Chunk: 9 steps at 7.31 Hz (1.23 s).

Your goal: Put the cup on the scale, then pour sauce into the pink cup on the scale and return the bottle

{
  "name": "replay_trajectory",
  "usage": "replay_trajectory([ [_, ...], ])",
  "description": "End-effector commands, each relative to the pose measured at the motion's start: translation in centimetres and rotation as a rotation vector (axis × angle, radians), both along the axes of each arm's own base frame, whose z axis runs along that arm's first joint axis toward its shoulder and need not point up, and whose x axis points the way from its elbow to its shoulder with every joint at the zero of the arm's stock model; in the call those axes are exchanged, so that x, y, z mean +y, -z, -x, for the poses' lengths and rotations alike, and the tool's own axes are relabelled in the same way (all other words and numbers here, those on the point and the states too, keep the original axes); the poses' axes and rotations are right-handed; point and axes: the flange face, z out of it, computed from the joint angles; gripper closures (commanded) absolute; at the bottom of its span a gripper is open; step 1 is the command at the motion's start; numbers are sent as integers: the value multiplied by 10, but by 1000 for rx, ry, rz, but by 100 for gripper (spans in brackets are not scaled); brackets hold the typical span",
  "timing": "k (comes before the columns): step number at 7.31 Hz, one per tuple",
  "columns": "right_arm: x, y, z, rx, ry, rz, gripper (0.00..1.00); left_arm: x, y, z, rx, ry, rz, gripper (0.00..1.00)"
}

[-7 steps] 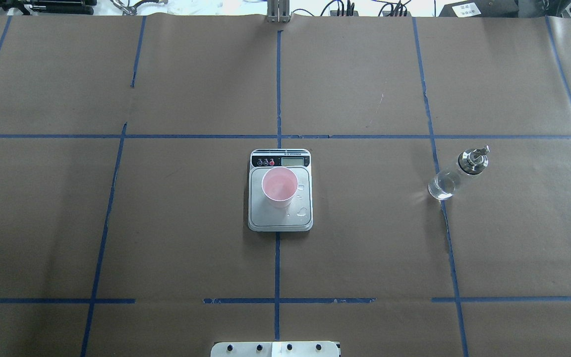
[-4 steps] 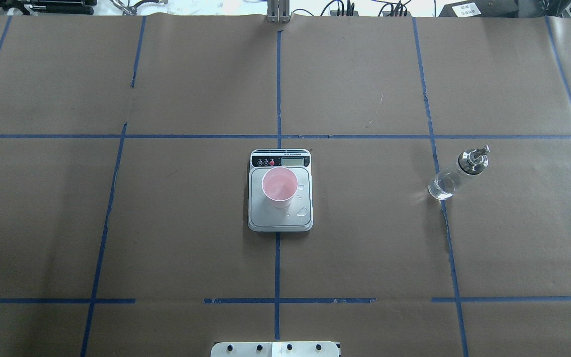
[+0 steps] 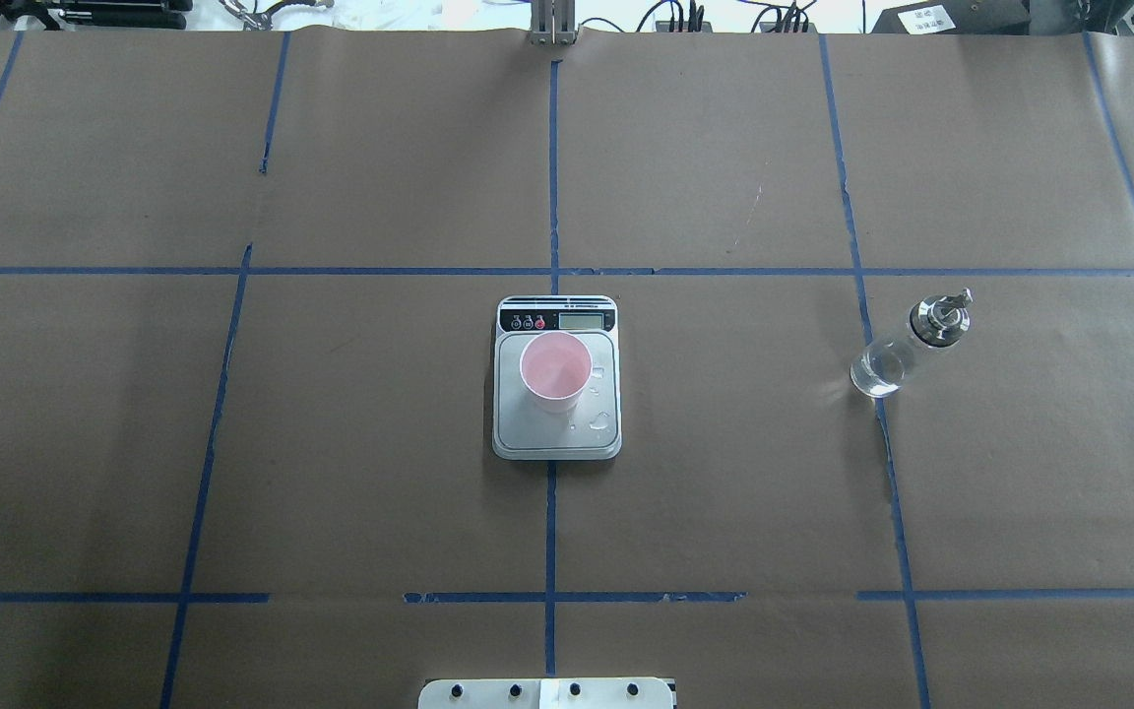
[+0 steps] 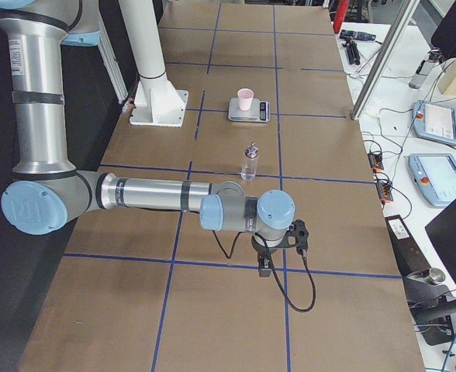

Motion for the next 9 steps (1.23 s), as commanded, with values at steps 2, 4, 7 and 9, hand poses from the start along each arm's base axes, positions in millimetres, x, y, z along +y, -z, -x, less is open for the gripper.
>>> replay_trajectory([
  [2, -1, 1, 0, 2, -1, -3, 0, 2, -3, -1, 26, 68, 73, 0],
  [4, -2, 2, 0, 2, -1, -5, 0, 2, -6, -1, 26, 68, 78, 0],
  [7, -2, 2, 0, 3, -1, -3, 0, 2, -5, -1, 26, 68, 77, 0],
  [9, -2, 1, 0, 3, -1, -3, 0, 3, -4, -1, 21, 33, 40, 0],
])
